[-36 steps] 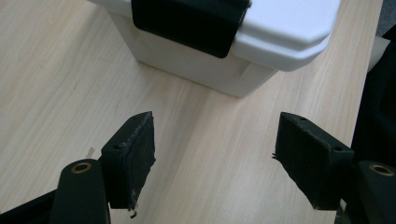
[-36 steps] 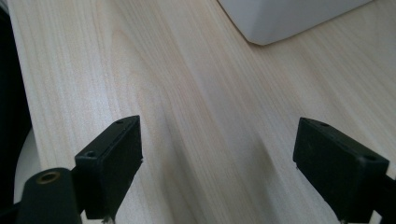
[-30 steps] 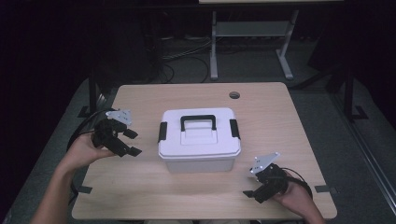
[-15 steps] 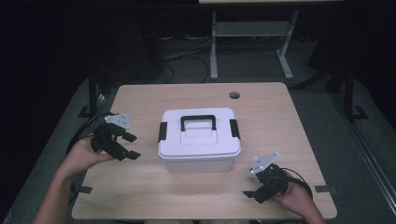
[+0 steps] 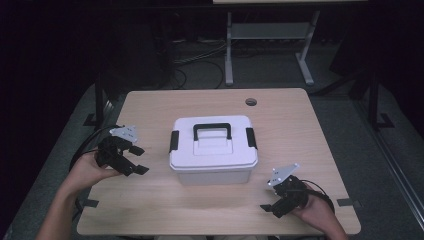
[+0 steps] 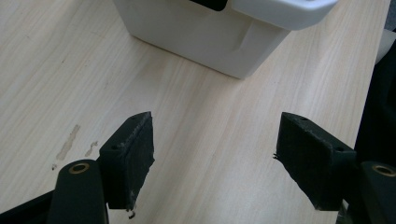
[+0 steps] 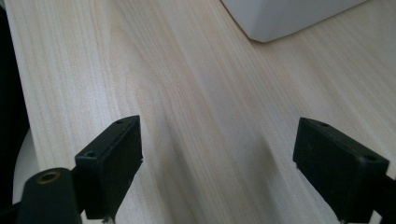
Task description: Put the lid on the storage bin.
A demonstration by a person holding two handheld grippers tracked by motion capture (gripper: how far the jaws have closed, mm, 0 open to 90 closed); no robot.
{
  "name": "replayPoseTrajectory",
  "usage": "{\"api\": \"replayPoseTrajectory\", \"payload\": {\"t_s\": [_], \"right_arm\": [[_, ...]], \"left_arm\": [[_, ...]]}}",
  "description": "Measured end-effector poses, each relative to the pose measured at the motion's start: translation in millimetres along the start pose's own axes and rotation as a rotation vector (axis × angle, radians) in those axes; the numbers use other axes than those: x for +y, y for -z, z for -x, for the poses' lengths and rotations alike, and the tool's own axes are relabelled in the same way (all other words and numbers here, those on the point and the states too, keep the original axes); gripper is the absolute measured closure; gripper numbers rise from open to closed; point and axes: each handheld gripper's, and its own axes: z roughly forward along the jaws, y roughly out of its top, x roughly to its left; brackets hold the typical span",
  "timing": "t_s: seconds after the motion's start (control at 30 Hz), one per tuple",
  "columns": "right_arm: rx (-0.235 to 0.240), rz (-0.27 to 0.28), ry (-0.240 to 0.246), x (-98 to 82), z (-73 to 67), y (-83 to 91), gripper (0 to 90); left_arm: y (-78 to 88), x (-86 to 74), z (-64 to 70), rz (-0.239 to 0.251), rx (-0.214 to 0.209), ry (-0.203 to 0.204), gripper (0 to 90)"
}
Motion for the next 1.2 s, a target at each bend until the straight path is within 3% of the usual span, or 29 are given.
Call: {"api": "replayPoseTrajectory", "payload": {"t_s": [1.2], "right_arm": [[-0.008, 0.000, -0.007, 0.6, -1.5, -0.1, 15.2]], "left_arm": [[0.1, -31.2, 7.3, 0.024, 0.016, 0.040, 25.8]]}}
